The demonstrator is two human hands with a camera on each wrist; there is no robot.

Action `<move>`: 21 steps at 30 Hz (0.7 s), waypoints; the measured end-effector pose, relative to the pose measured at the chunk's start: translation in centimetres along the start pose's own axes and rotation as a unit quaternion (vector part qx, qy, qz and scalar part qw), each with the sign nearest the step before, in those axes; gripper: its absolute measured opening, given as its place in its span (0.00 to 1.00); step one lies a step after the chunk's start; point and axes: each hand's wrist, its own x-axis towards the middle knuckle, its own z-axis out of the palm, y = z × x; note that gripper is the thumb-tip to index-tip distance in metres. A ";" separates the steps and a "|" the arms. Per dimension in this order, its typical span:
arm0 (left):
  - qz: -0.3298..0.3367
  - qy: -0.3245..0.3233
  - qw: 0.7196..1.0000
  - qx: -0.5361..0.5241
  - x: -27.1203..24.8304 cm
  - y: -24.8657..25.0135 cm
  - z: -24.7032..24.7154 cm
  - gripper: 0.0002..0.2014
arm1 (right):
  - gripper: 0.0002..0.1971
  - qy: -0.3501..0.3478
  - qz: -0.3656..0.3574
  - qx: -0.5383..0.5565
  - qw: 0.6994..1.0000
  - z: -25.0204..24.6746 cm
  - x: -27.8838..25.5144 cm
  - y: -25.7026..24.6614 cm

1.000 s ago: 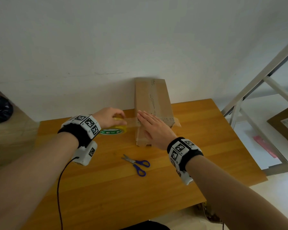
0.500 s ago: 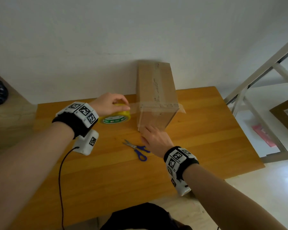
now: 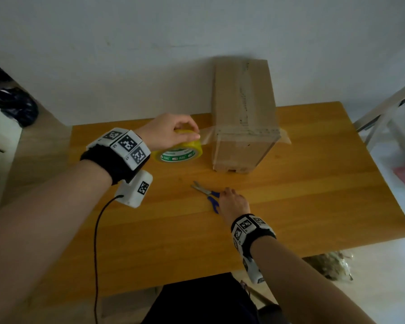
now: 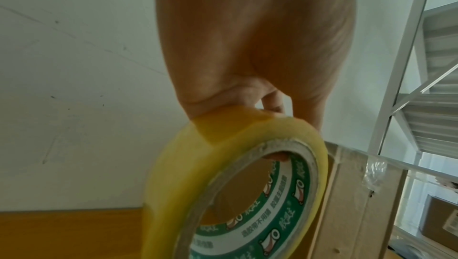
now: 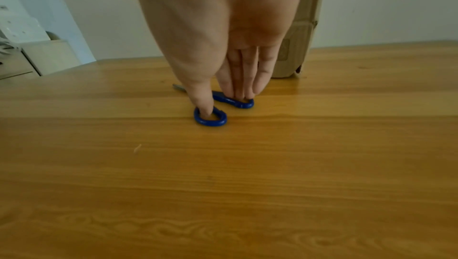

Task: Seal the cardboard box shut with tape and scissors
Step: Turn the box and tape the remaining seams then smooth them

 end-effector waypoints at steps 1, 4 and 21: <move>0.000 -0.001 1.000 0.000 0.0 0.0 0.0 0.15 | 0.18 0.001 0.006 0.000 1.000 0.2 0.0 -0.1; -0.004 -0.004 1.000 0.005 -0.1 0.0 0.1 0.16 | 0.17 0.015 0.022 0.007 1.000 0.4 0.1 -0.3; -0.017 -0.038 0.997 0.069 0.2 1.4 -1.1 0.12 | 0.09 -0.089 0.000 0.561 0.823 -4.3 -3.2 2.0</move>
